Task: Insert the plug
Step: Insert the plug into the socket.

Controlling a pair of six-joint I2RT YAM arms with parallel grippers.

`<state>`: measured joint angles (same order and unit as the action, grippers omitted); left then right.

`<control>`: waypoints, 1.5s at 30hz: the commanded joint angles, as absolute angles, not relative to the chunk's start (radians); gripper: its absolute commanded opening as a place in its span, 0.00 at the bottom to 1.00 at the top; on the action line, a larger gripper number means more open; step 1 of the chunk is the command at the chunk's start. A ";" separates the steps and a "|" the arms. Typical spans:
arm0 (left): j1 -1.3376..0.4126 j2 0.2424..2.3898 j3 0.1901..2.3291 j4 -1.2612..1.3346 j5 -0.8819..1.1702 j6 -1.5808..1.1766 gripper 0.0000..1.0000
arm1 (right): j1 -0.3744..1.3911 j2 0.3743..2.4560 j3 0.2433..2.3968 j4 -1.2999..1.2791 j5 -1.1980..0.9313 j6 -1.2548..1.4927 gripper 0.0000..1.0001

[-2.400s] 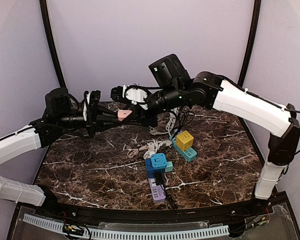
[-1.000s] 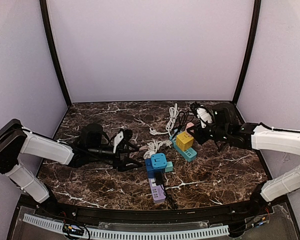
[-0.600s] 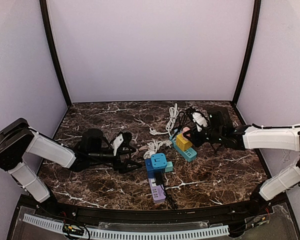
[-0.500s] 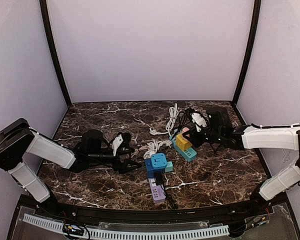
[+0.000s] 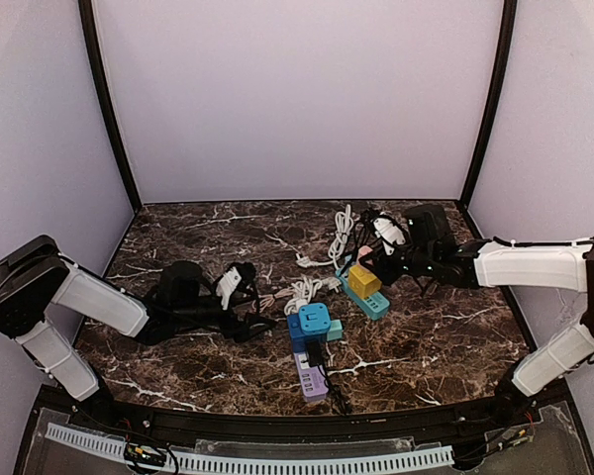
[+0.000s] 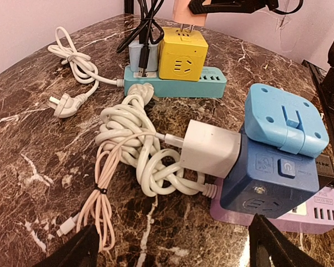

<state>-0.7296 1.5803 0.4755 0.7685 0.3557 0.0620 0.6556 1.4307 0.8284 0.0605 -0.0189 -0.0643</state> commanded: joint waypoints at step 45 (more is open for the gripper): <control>-0.732 1.602 0.475 0.759 0.273 0.131 0.84 | 0.785 1.602 0.695 -0.091 0.130 0.296 0.00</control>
